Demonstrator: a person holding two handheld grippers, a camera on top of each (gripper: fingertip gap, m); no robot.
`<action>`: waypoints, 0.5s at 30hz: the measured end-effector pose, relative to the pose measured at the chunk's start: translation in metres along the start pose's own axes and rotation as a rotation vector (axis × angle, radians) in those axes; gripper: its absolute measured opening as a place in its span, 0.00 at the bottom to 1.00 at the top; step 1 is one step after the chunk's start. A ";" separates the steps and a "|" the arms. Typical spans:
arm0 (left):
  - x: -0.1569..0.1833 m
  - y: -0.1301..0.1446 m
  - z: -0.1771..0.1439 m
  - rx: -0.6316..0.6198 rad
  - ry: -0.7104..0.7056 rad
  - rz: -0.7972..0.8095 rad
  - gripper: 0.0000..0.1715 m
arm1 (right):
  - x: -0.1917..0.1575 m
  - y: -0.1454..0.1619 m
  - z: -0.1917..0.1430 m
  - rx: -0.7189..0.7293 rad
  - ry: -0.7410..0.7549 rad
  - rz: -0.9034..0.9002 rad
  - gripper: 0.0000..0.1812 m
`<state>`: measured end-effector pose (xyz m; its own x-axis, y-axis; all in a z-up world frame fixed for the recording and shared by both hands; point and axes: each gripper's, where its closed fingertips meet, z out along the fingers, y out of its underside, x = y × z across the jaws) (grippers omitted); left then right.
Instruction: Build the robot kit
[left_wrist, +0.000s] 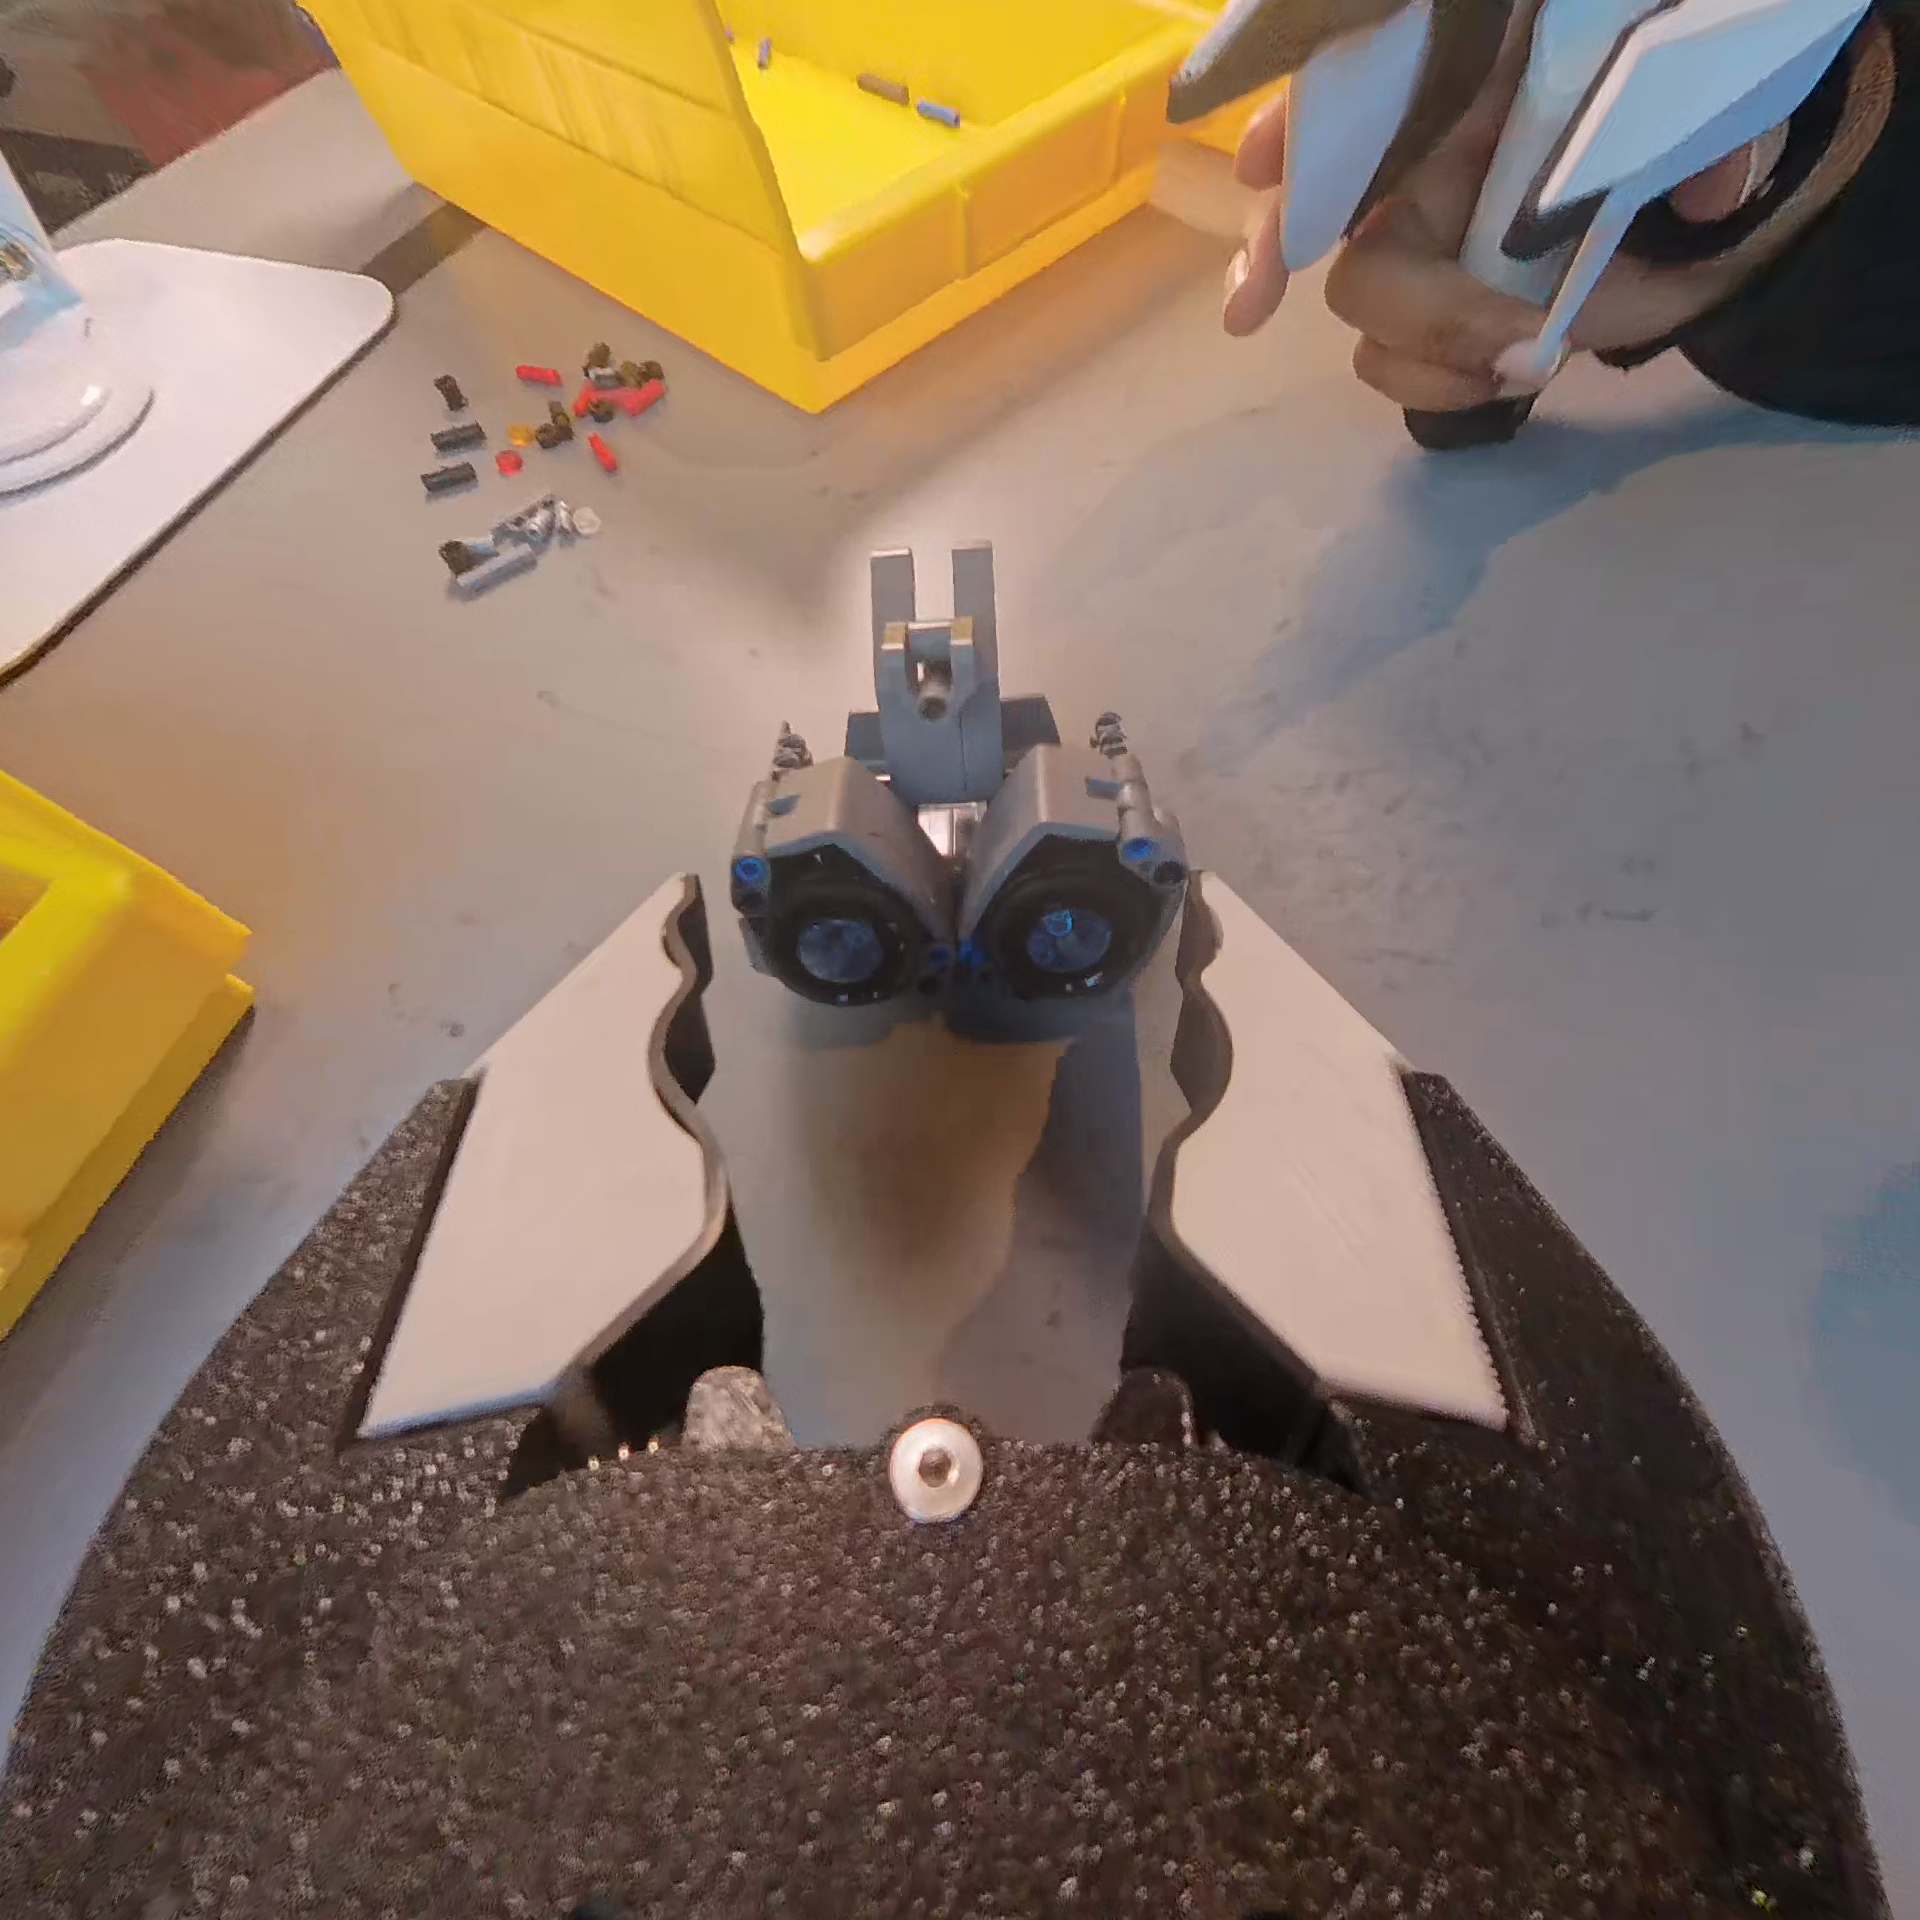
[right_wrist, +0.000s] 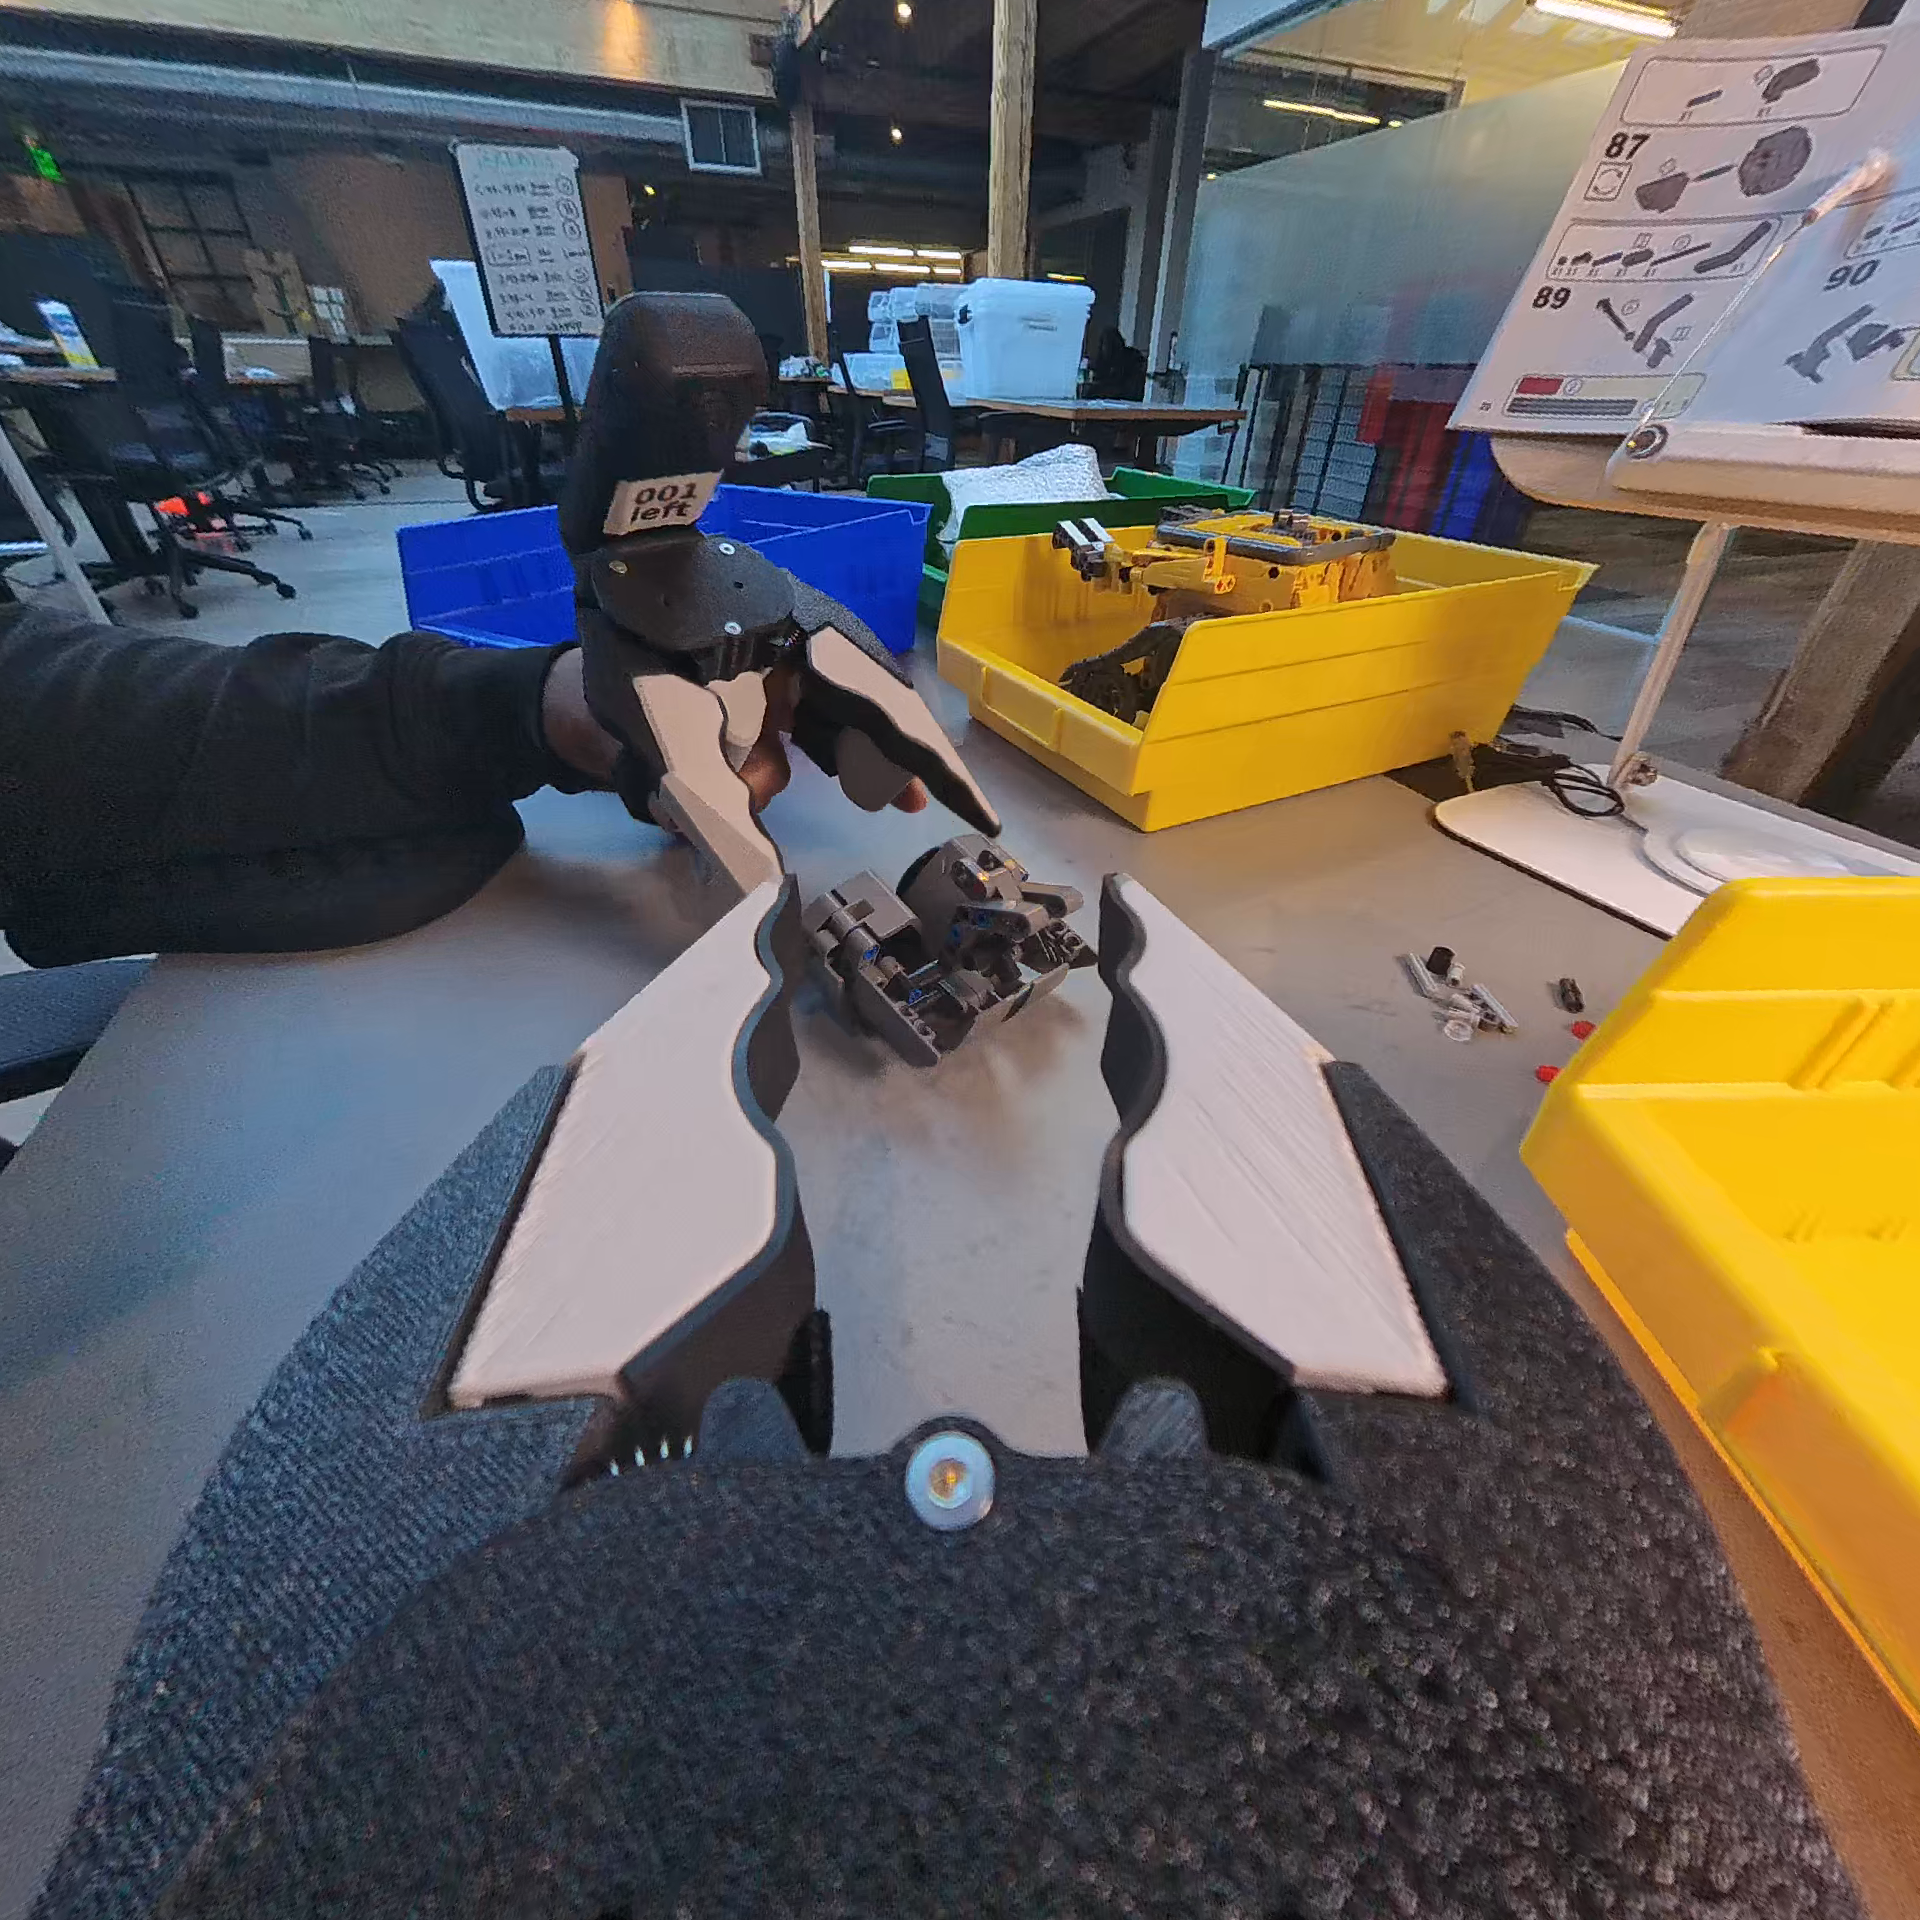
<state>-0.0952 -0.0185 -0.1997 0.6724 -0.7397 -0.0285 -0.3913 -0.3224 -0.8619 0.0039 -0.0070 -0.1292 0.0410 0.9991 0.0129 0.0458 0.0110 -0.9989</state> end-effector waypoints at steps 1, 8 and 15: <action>-0.002 -0.004 -0.003 0.026 -0.006 -0.018 0.53 | 0.000 0.000 0.000 0.001 0.000 0.002 0.31; -0.020 -0.027 -0.019 0.190 -0.066 -0.114 0.53 | 0.006 -0.003 -0.004 0.023 0.020 0.023 0.32; -0.054 -0.047 -0.052 0.366 -0.265 -0.221 0.71 | 0.037 -0.018 -0.017 0.105 0.187 0.022 0.41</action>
<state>-0.1463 0.0059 -0.1308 0.8696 -0.4858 0.0884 -0.0072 -0.1914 -0.9815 0.0218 0.0287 -0.1105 0.2261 0.9740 -0.0103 -0.0604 0.0035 -0.9982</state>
